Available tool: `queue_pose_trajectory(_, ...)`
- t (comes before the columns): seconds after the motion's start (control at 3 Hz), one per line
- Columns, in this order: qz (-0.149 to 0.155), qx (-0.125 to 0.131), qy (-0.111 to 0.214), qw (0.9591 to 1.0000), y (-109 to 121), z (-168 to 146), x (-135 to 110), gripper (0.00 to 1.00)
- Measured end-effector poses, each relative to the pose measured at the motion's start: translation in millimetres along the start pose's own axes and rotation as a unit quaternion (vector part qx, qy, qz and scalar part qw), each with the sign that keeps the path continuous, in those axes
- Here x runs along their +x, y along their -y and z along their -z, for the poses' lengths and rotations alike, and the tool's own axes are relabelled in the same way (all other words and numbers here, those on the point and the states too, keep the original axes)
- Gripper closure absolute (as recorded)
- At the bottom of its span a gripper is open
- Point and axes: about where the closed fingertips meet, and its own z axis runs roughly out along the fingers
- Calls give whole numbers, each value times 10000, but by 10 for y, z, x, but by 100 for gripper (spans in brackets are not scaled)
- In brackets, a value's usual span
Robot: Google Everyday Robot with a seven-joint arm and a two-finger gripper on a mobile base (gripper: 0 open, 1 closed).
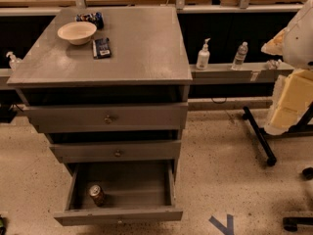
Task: Pick orange can from bottom drawer and place on counter
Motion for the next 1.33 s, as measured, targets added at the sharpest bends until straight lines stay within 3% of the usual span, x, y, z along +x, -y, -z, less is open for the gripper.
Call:
queue_pose_trajectory(0.33,0,0,0,10000,0,0,0,0)
queue_pose_trajectory(0.67,77,-87,527,9985,97,-294,-455,0)
queue_pose_trajectory(1.0,473,-370,1260,9902,65,-980,-1593,0)
queue_pose_trajectory(1.33,571,-132,1579,9857,161,-1029,-1931,0)
